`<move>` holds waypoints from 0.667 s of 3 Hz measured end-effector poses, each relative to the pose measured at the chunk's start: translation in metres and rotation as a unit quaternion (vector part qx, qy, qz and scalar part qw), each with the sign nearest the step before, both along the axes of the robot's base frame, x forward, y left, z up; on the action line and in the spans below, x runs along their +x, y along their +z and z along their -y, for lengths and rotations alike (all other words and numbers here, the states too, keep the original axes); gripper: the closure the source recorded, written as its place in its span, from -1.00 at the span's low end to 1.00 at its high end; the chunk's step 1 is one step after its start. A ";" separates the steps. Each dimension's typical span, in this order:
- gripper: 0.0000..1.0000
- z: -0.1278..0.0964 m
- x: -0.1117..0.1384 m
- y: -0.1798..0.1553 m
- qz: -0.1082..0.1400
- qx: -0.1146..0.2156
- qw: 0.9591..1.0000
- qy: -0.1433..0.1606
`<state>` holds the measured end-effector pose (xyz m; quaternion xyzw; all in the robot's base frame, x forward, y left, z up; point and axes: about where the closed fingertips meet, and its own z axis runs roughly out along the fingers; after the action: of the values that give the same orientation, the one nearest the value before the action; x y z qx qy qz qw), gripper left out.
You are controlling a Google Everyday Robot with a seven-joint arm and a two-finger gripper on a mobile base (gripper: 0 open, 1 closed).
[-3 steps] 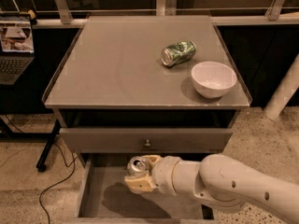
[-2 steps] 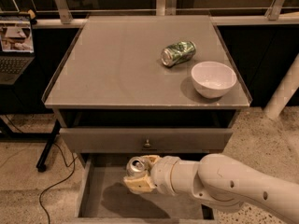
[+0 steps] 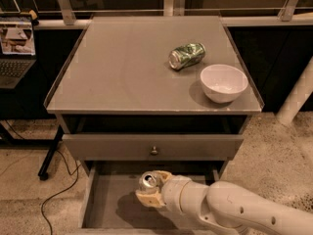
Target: Place 7up can into middle drawer
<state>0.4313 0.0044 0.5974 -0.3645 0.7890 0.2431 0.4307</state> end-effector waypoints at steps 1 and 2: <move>1.00 0.005 0.014 -0.046 -0.011 0.024 0.999 -0.024; 1.00 0.008 0.022 -0.085 -0.035 0.046 0.998 -0.033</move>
Offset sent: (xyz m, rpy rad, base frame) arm 0.0308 -0.0131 -0.1342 0.1432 0.1308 -0.0958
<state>0.4530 -0.0031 0.5123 -0.3091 0.8035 0.2769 0.4268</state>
